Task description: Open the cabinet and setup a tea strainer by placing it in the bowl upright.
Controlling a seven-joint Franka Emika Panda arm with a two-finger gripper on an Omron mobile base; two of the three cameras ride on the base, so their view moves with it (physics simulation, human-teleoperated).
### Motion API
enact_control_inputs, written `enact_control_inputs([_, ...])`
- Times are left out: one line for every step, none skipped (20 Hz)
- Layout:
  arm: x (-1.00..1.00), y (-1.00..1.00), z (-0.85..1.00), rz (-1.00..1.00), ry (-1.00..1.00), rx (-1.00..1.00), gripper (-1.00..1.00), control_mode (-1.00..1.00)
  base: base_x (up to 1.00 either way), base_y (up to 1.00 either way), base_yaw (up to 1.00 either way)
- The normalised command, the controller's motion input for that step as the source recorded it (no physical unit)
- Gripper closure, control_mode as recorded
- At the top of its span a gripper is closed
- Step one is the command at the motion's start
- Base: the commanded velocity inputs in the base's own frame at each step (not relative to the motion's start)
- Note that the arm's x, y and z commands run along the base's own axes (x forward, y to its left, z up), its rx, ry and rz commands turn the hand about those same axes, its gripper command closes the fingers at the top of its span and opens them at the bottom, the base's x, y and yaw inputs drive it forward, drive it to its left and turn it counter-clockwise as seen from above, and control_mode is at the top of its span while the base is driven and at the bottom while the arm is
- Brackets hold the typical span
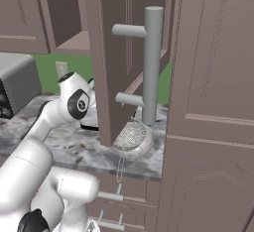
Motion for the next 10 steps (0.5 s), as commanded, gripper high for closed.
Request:
enact_control_inputs([0.16,0.0,-0.04,0.0,0.0,0.0,1.0,-1.0,0.0,0.0,0.0])
enact_control_inputs([0.09,0.0,-0.02,0.0,0.0,0.0,1.0,-1.0,0.0,0.0,0.0])
enact_control_inputs([0.09,0.0,-0.04,0.0,0.0,0.0,1.0,-1.0,0.0,0.0,0.0])
enact_control_inputs([0.18,0.0,-0.09,0.0,0.0,0.0,1.0,-1.0,0.0,0.0,0.0])
enact_control_inputs([0.21,0.0,-0.11,0.0,0.0,0.0,1.0,-1.0,0.0,0.0,0.0])
enact_control_inputs([0.18,0.0,-0.06,0.0,0.0,0.0,1.0,-1.0,0.0,0.0,0.0])
enact_control_inputs([0.21,0.0,-0.12,0.0,0.01,0.0,1.0,-1.0,0.0,0.0,0.0])
enact_control_inputs([0.18,0.0,-0.11,0.0,0.0,0.0,1.0,-1.0,0.0,0.0,0.0])
enact_control_inputs([0.17,0.0,-0.14,0.0,0.0,0.0,1.0,-1.0,0.0,0.0,0.0])
enact_control_inputs([0.2,0.0,-0.2,0.0,0.0,0.0,1.0,-1.0,0.0,0.0,0.0])
